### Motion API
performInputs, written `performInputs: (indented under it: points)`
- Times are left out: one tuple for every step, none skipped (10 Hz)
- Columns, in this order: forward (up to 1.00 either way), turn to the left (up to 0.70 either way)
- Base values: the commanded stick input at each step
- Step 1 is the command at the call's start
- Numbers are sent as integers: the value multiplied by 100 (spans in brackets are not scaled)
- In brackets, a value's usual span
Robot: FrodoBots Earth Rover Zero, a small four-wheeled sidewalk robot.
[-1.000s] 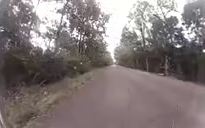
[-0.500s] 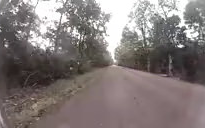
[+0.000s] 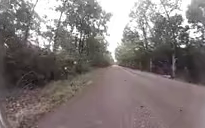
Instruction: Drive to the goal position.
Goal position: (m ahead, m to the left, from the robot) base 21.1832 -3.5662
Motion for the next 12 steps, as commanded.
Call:
performInputs:
  points:
    - [70,0]
    - [70,-34]
    - [70,-35]
    - [70,-7]
    - [70,0]
    - [70,0]
    - [70,0]
    - [70,0]
    - [70,0]
    - [70,0]
    - [70,0]
    - [70,0]
